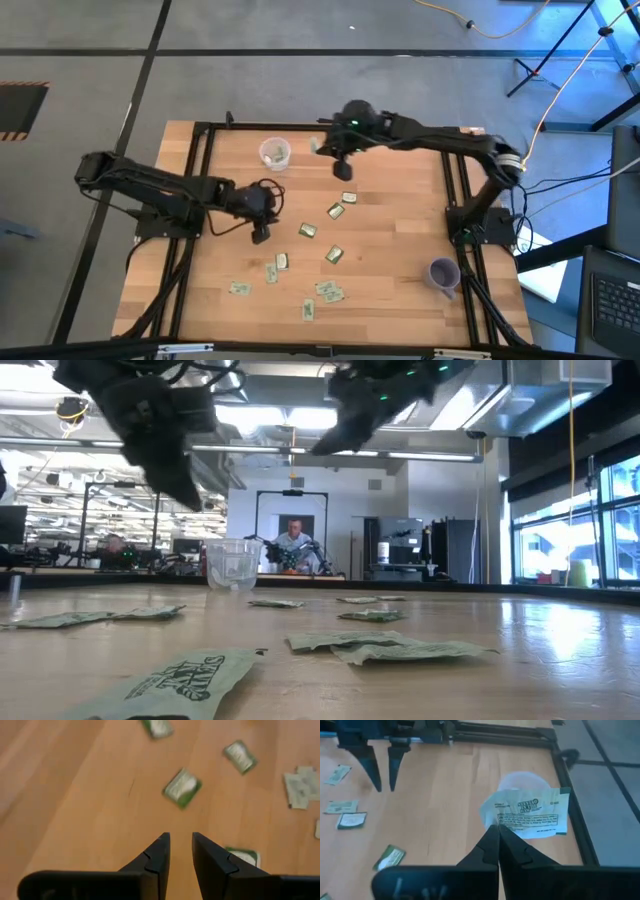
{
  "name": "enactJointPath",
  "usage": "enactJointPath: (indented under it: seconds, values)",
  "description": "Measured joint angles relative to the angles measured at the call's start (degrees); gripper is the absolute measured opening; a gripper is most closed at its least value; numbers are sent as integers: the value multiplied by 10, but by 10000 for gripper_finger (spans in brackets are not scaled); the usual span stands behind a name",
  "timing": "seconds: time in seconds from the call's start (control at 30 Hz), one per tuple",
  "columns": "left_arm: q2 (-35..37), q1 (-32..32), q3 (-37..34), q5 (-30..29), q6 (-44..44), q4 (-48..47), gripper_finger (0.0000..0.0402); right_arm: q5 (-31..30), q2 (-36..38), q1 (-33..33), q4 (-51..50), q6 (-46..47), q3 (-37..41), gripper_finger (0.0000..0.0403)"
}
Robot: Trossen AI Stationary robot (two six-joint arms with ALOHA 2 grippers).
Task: Pick and place items into bin
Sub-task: Put the stevia packet into the transparent bin
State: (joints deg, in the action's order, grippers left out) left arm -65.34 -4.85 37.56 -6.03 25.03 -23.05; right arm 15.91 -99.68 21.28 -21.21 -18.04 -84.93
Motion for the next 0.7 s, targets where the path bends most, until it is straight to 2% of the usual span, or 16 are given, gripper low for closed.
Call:
enactJointPath:
  seconds: [0.13, 0.33, 0.47, 0.7]
  values:
    - [0, -24, 0, -14, 91, -44, 75, 8, -86, 1, -4, -27, -83, 0]
    - [0, -44, 0, -1, 219, -113, 74, 9, -203, 12, -31, -34, -197, 0]
    - [0, -59, 0, 22, 265, -141, 74, 9, -270, 16, -71, -33, -268, 0]
    - [0, -72, 0, 26, 299, -147, 74, 9, -373, 15, -111, -33, -391, 0]
